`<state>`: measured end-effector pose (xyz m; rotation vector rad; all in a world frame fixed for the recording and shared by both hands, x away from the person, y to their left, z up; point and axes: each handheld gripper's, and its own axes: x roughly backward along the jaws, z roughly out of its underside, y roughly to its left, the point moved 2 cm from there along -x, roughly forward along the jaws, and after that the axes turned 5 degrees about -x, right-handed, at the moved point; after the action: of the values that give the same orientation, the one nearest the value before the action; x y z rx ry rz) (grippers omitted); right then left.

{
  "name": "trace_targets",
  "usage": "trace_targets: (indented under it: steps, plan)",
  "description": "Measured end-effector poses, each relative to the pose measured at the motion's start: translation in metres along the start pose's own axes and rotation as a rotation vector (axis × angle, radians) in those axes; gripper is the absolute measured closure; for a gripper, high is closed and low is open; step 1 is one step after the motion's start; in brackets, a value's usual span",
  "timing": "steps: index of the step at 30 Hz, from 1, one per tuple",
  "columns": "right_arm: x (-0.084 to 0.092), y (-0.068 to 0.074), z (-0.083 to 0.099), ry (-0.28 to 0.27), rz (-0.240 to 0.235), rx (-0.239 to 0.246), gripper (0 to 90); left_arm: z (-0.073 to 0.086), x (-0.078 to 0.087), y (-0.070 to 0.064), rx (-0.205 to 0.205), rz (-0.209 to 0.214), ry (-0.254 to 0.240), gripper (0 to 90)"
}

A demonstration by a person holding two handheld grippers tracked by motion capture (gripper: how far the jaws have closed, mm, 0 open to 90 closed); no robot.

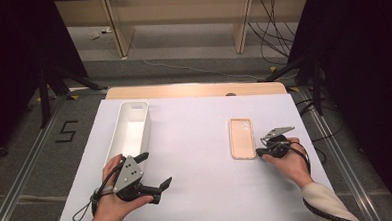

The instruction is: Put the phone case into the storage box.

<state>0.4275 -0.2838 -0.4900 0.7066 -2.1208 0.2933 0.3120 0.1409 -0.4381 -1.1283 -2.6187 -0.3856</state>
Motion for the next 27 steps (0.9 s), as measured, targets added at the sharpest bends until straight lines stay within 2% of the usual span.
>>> trace_targets:
  steps: [3, 6, 11, 13, 14, 15, 17, 18, 19, 20, 21, 22, 24, 25, 26, 27]
  plan:
    - [0.004, -0.002, -0.001, -0.017, 0.012, -0.002, 79.5, 0.0, -0.001, 0.0, 0.003, -0.001, -0.003, 0.0]
    - [0.011, -0.007, -0.002, -0.06, 0.046, 0.002, 67.2, 0.0, -0.002, 0.0, 0.005, 0.003, 0.004, 0.0]
    - [0.018, -0.011, -0.002, -0.078, 0.069, 0.025, 55.5, -0.001, -0.003, 0.0, 0.007, 0.005, -0.001, 0.0]
    - [0.023, -0.01, -0.002, -0.078, 0.06, 0.068, 46.2, -0.001, -0.003, 0.0, 0.008, 0.006, 0.001, 0.0]
    - [0.023, -0.01, -0.002, -0.078, 0.06, 0.068, 46.2, -0.001, -0.003, 0.0, 0.008, 0.007, 0.002, 0.0]
    - [0.026, -0.008, -0.003, -0.071, 0.058, 0.101, 40.1, -0.001, -0.003, 0.0, 0.008, 0.008, 0.003, 0.0]
    - [0.029, -0.006, -0.004, -0.065, 0.063, 0.139, 35.1, -0.001, -0.004, 0.0, 0.009, 0.013, 0.004, 0.0]
    - [0.031, -0.006, -0.005, -0.062, 0.066, 0.162, 33.5, -0.001, -0.005, 0.0, 0.007, 0.013, 0.005, 0.0]
    - [0.031, -0.006, -0.005, -0.062, 0.066, 0.162, 33.5, -0.001, -0.005, -0.001, 0.007, 0.014, 0.004, 0.0]
    - [0.033, -0.003, -0.008, -0.056, 0.068, 0.211, 29.8, -0.001, -0.004, -0.001, 0.006, 0.014, 0.003, 0.0]
    - [0.033, -0.003, -0.008, -0.056, 0.068, 0.211, 29.8, -0.001, -0.004, -0.001, 0.004, 0.015, 0.001, 0.0]
    - [0.035, 0.0, -0.01, -0.039, 0.067, 0.259, 28.4, -0.001, -0.003, -0.001, 0.002, 0.014, 0.001, 0.0]
    - [0.035, 0.005, -0.013, -0.024, 0.061, 0.306, 27.2, -0.001, -0.003, -0.001, 0.003, 0.014, 0.001, 0.0]
    - [0.034, 0.008, -0.014, -0.014, 0.057, 0.327, 26.8, 0.0, -0.003, -0.001, 0.002, 0.013, 0.001, 0.0]
    - [0.034, 0.008, -0.014, -0.014, 0.057, 0.327, 26.8, 0.0, -0.002, -0.001, 0.001, 0.013, 0.003, 0.0]
    - [0.033, 0.013, -0.017, 0.006, 0.057, 0.374, 26.3, 0.0, -0.002, -0.001, 0.0, 0.012, 0.003, 0.0]
